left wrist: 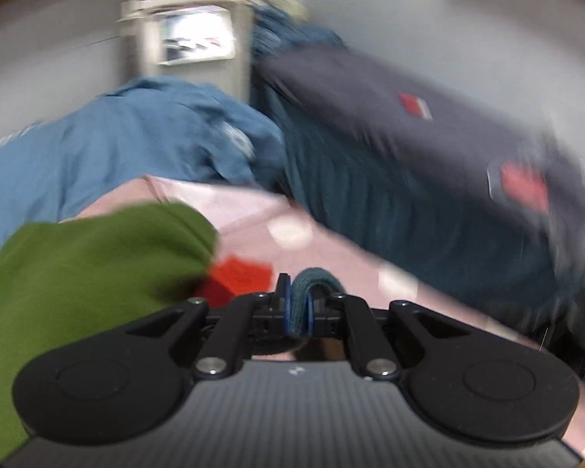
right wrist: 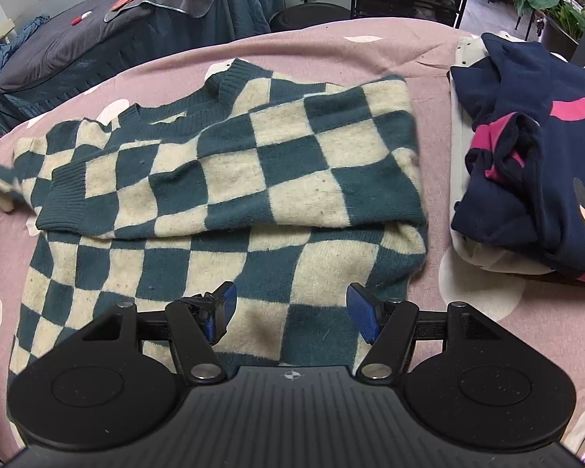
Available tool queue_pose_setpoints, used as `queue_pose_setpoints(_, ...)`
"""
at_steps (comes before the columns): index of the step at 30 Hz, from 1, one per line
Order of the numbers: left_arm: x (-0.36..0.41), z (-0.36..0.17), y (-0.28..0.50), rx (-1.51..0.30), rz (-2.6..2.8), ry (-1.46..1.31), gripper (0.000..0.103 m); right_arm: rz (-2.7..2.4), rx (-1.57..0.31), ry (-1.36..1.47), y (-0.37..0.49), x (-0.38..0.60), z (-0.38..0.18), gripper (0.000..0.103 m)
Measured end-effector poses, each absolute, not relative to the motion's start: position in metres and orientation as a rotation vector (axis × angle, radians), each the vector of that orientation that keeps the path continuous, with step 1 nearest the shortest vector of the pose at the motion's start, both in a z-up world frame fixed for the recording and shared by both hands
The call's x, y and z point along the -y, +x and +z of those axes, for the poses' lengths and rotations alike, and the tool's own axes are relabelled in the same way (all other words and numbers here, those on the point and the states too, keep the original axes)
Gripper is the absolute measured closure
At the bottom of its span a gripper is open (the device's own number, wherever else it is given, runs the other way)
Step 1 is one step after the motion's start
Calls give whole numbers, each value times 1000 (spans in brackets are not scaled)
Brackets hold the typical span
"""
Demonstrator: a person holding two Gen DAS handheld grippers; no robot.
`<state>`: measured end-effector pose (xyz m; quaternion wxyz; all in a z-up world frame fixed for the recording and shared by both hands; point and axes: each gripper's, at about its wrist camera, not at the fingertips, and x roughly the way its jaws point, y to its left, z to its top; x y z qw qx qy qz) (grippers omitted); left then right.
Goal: Fold small clothes
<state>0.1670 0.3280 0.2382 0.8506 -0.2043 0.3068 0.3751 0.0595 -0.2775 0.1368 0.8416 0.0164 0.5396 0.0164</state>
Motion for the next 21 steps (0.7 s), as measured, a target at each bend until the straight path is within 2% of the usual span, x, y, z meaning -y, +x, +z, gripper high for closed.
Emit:
queue_pose_setpoints(8,-359,327,140,-445,807,-346,96,46,-1153,59,62,278,131,1)
queue_pose_setpoints(13,-352,307,151,-583,752,-281,95,94,-1164,56,62,268,128,1)
queue_pose_setpoints(15,-343,288,156,-641,740,-267,88,108,-1170,51,61,265,127,1)
queue_pose_setpoints(17,-335,270,158,-684,745,-288,60,116,-1177,46,59,264,128,1)
queue_pose_setpoints(18,-331,263,158,-706,745,-305,32,116,-1179,44,59,264,129,1)
queue_pose_setpoints(19,-327,258,158,-723,732,-320,19,115,-1181,45,58,266,130,1)
queue_pose_setpoints(21,-312,252,155,-733,670,-317,18,114,-1184,48,56,269,132,1)
